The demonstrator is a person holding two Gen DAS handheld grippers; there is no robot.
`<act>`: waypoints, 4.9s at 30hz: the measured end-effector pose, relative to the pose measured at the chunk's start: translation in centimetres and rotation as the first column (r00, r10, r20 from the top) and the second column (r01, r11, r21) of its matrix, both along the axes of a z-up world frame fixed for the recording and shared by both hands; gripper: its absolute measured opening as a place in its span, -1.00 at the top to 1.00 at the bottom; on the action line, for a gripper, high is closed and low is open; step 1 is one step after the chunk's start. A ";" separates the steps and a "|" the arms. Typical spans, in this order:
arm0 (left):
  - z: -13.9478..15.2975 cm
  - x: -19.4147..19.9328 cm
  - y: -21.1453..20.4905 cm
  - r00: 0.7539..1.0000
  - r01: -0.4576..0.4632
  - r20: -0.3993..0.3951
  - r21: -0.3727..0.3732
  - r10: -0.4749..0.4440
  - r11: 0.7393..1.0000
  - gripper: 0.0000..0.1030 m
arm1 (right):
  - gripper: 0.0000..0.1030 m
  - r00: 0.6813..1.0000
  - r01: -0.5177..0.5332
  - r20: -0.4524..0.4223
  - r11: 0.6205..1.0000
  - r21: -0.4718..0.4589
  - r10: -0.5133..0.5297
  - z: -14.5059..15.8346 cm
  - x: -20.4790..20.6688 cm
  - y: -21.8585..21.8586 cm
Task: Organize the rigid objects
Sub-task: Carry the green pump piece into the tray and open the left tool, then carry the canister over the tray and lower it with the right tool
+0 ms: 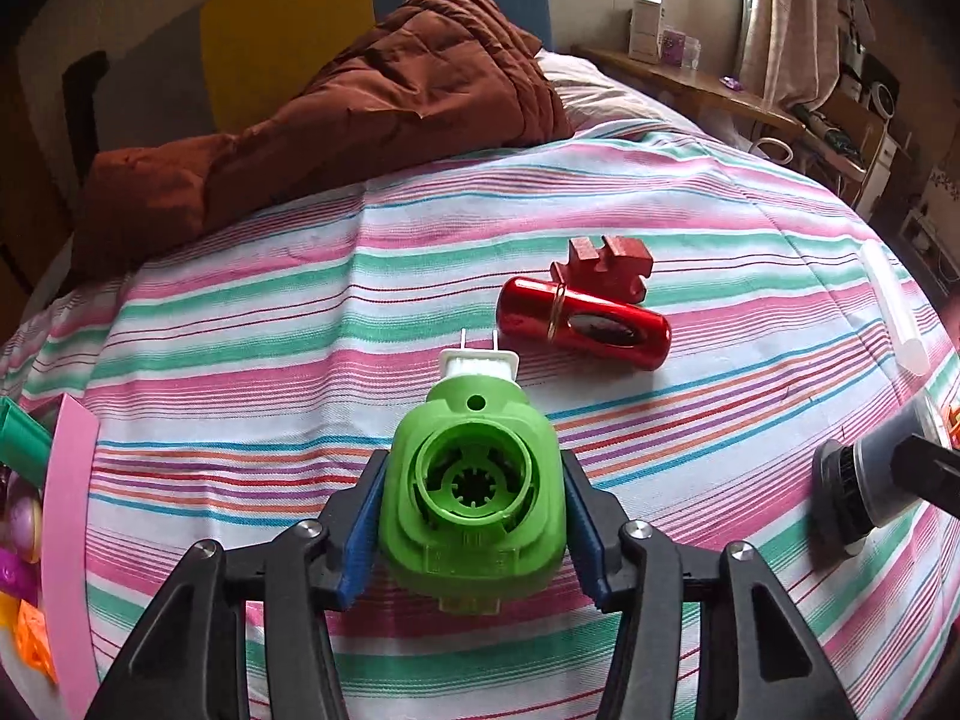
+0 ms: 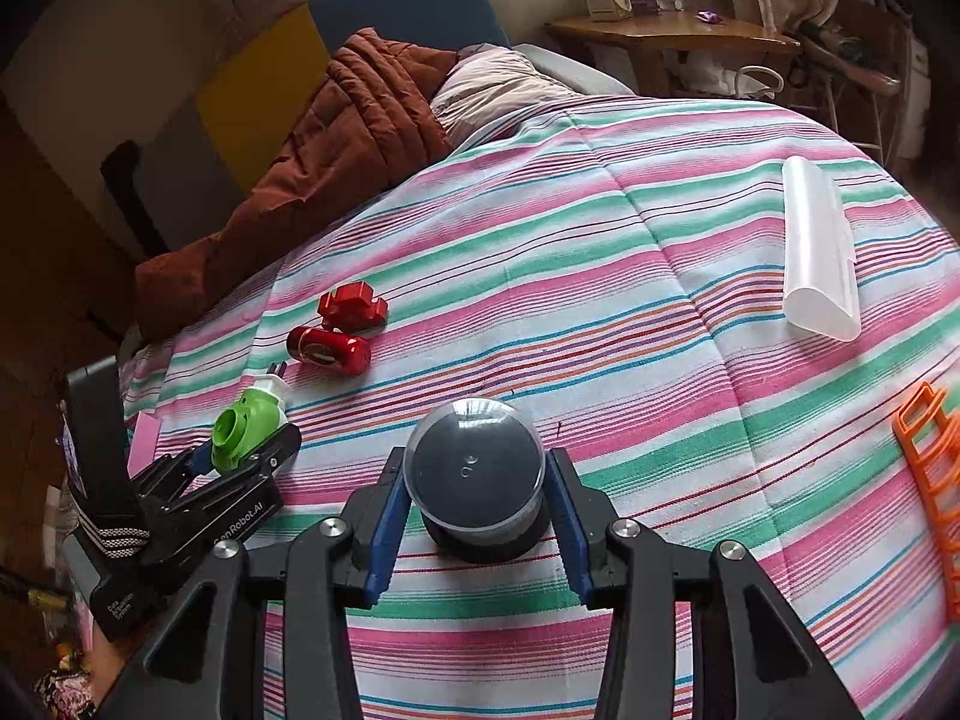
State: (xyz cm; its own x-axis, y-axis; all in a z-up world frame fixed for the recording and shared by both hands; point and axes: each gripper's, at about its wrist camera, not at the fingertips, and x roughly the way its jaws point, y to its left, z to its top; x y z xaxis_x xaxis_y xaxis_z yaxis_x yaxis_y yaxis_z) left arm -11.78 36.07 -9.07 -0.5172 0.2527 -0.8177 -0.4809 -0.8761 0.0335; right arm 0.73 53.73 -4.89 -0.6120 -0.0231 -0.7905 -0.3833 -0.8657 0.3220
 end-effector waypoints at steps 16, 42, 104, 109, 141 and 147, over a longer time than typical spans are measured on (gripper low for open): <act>0.9 2.8 -4.8 0.998 -0.010 0.059 0.093 0.004 0.996 -0.03 | 0.14 1.000 -0.025 0.001 0.999 0.048 0.025 -0.1 -0.2 -0.5; 6.8 8.3 -20.2 0.998 -0.054 -0.009 0.210 0.058 0.976 -0.03 | 0.14 0.982 -0.183 -0.026 0.975 0.124 0.188 0.0 0.0 -5.8; 5.3 9.1 -39.0 0.914 -0.388 -0.005 0.280 0.405 0.878 0.00 | 0.14 0.822 -0.551 -0.172 0.834 0.002 0.543 5.7 -1.4 -27.5; 5.5 9.9 -40.1 0.883 -0.454 0.024 0.304 0.470 0.838 0.00 | 0.14 0.781 -0.614 -0.167 0.789 -0.028 0.602 5.3 -2.7 -32.2; 6.3 10.8 -41.9 0.821 -0.553 0.063 0.338 0.568 0.762 0.00 | 0.14 0.737 -0.664 -0.007 0.727 0.174 0.675 0.9 -8.4 -44.9; 6.2 10.8 -41.9 0.822 -0.551 0.064 0.338 0.566 0.763 0.00 | -0.02 0.739 -0.668 -0.037 0.738 0.093 0.673 1.3 -7.8 -43.5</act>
State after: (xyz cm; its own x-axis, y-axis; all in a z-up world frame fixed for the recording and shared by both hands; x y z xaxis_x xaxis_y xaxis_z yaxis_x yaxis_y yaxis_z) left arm -0.97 -5.81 -2.84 -0.6810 0.1563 -0.7154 0.0926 -0.9507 -0.2959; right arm -7.11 10.21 -3.57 -0.5077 -0.3942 -0.7661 0.3244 -0.9112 0.2539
